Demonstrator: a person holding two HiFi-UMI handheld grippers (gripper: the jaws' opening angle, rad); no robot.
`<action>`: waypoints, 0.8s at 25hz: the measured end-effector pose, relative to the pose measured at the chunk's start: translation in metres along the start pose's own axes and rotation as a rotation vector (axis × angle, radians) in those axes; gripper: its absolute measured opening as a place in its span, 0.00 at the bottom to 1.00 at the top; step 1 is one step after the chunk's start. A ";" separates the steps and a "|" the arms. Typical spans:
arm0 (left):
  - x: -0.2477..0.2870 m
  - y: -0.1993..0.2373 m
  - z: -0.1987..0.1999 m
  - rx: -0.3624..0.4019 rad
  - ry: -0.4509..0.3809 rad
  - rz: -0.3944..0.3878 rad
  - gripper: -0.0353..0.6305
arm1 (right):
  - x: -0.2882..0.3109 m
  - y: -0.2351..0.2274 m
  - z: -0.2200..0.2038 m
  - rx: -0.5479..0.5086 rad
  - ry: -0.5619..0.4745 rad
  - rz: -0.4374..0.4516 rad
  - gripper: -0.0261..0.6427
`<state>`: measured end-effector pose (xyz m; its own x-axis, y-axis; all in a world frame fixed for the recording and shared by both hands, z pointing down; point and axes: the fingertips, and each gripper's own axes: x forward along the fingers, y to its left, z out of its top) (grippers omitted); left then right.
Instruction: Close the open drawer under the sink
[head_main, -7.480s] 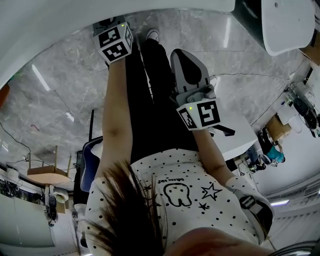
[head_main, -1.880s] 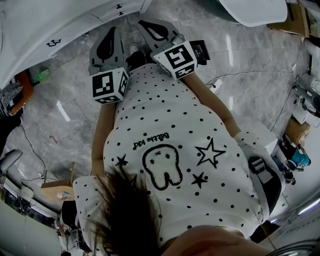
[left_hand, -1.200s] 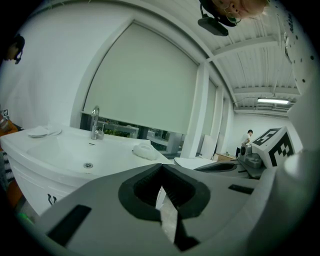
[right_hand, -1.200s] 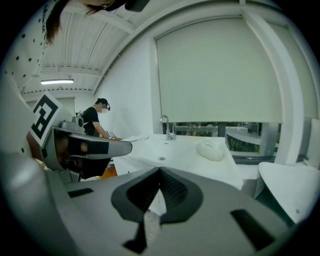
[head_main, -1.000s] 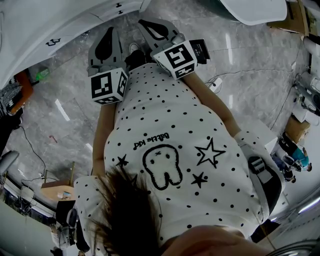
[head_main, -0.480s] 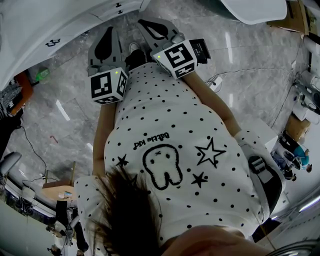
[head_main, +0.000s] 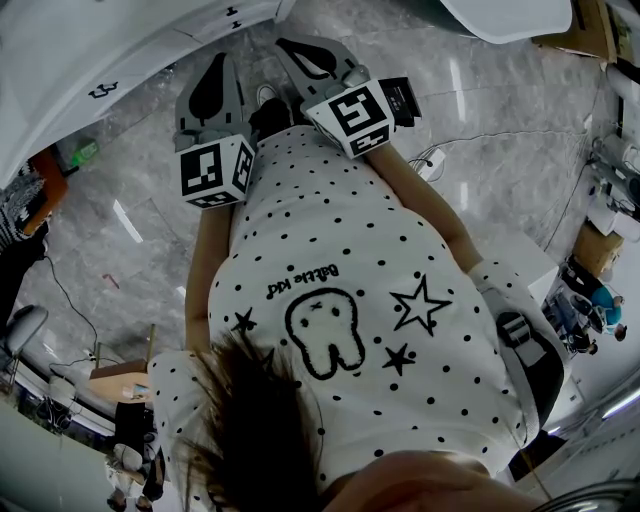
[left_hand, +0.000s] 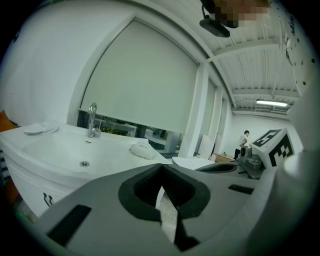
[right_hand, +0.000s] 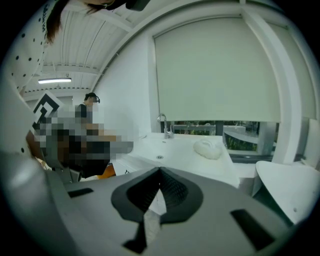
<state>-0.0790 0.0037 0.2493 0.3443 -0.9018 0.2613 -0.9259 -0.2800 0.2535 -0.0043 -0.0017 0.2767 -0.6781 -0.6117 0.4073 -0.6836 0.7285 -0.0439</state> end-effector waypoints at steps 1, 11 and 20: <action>0.001 0.000 0.000 0.000 0.001 -0.001 0.06 | 0.000 -0.001 0.000 0.001 0.000 0.000 0.06; -0.001 -0.002 -0.001 0.003 0.008 -0.001 0.06 | 0.000 0.001 -0.002 0.001 0.009 0.008 0.06; 0.001 0.001 0.000 0.009 0.007 0.002 0.06 | 0.004 0.001 -0.001 0.000 0.008 0.015 0.06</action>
<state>-0.0792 0.0026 0.2500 0.3436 -0.9001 0.2678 -0.9278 -0.2812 0.2451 -0.0075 -0.0027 0.2794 -0.6860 -0.5982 0.4142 -0.6735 0.7374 -0.0505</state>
